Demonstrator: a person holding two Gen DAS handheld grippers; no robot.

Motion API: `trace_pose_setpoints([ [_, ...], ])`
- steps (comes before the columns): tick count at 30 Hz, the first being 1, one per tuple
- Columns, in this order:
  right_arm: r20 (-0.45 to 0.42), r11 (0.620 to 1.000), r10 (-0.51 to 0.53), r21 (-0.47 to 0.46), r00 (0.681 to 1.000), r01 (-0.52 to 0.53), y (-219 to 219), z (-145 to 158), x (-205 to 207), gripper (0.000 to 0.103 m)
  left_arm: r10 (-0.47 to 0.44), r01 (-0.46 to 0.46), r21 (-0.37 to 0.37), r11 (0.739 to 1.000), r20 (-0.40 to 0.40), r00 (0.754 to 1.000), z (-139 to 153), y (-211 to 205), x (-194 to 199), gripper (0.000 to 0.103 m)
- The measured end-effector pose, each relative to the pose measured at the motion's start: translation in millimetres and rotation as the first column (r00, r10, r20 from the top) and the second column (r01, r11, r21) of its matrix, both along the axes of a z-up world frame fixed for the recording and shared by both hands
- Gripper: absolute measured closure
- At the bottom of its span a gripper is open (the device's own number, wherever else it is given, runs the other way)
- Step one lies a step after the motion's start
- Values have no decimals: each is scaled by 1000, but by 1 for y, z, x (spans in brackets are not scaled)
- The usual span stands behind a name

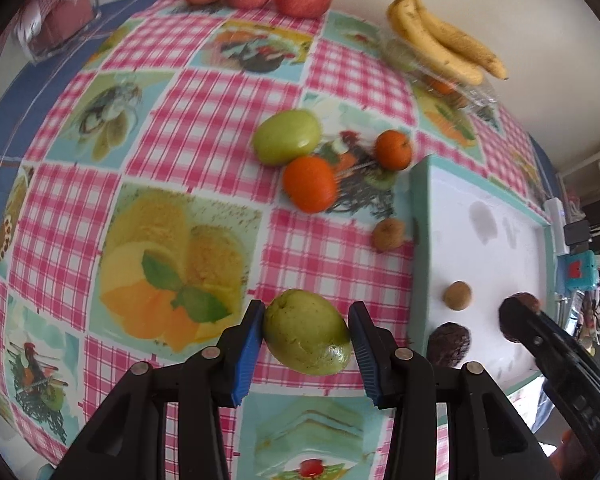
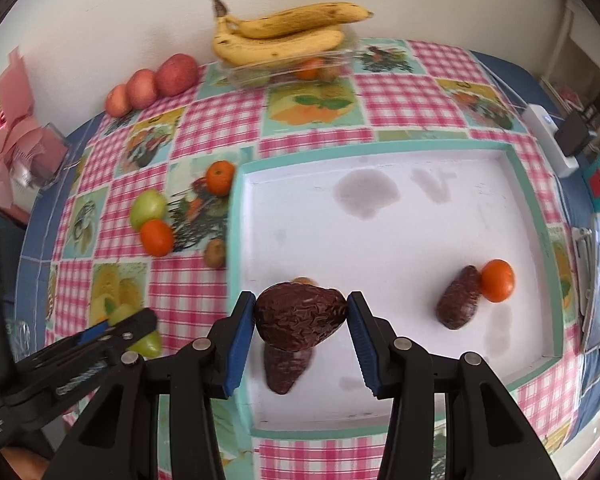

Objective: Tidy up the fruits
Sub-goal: 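Carry the date and green pear into the tray and open both tools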

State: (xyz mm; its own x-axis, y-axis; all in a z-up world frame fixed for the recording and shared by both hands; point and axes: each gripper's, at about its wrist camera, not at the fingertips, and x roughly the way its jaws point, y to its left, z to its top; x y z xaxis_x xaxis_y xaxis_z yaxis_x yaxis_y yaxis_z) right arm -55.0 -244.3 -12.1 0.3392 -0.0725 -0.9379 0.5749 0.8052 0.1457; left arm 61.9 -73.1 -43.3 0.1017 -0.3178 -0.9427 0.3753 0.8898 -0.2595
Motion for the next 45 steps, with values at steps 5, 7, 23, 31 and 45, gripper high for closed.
trace_pose_setpoints([
  [5, -2, 998, -64, 1, 998, 64, -22, -2, -14, 55, -43, 44, -14, 999, 45, 998, 12, -10, -8, 57],
  [7, -3, 996, -89, -2, 996, 89, -29, -3, -17, 54, -67, 68, -25, 997, 62, 996, 17, -18, -10, 57],
  [23, 14, 980, -196, -24, 980, 196, -80, -20, -23, 55, -221, 235, -53, 970, 192, 956, 28, -108, -10, 57],
  [31, -20, 971, -234, -51, 972, 233, -113, -28, -19, 54, -277, 288, -40, 957, 179, 944, 12, -146, -1, 57],
  [45, -31, 966, -247, -91, 969, 243, -136, -36, 0, 54, -351, 360, -22, 933, 175, 920, -14, -174, -4, 57],
])
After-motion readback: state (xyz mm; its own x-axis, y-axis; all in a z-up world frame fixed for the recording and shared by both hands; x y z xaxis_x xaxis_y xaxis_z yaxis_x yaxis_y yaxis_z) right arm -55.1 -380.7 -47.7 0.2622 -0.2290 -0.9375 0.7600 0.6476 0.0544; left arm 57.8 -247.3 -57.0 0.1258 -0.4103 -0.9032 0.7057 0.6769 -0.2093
